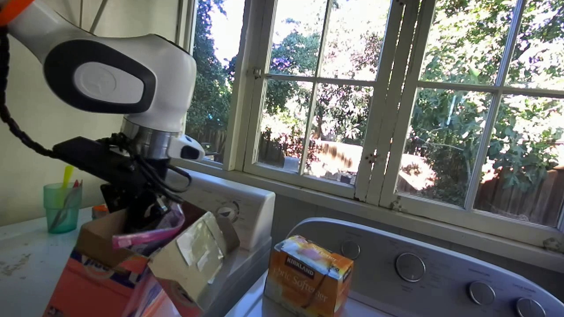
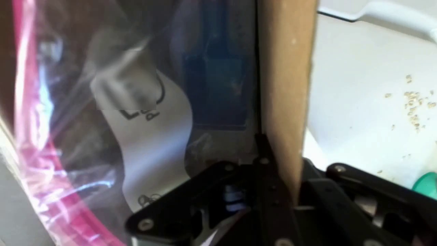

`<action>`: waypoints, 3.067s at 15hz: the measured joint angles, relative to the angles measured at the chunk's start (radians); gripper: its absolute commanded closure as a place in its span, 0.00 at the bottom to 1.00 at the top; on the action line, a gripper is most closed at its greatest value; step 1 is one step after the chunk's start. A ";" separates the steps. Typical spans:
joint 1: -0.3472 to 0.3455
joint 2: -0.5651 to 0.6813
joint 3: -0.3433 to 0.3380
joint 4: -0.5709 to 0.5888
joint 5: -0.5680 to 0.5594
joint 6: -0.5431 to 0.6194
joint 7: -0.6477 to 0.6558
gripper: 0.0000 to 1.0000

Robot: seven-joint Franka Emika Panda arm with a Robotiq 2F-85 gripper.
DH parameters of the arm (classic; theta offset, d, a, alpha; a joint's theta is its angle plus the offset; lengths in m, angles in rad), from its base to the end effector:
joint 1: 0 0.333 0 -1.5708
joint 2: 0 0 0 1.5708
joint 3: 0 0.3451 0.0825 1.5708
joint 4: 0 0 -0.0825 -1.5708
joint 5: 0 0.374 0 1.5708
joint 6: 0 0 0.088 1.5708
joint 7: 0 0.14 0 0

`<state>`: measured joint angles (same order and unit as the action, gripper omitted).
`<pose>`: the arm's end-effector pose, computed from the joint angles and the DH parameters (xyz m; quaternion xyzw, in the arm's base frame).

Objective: Move the yellow box backwards then put the orange box on top of the machine on the right and press a button on the left washing machine.

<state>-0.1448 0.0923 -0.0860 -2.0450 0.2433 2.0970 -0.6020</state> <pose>0.5469 -0.1088 0.3964 -0.9874 -0.1214 -0.0224 0.0992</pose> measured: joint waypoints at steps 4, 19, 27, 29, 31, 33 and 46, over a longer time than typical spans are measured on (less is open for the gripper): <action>-0.044 -0.012 -0.055 -0.017 0.026 0.006 0.079 0.99; -0.098 0.001 -0.162 0.105 -0.273 0.064 0.680 0.96; -0.088 0.052 -0.147 0.081 -0.374 0.171 0.592 0.99; -0.087 0.086 -0.145 0.061 -0.421 0.245 0.542 0.99; -0.086 0.120 -0.145 0.043 -0.464 0.330 0.493 0.99; -0.087 0.147 -0.148 0.032 -0.512 0.412 0.449 0.99; -0.142 0.002 -0.121 0.023 -0.418 0.238 0.104 0.00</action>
<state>-0.2872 0.0940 -0.2070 -2.0218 -0.1743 2.3345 -0.4976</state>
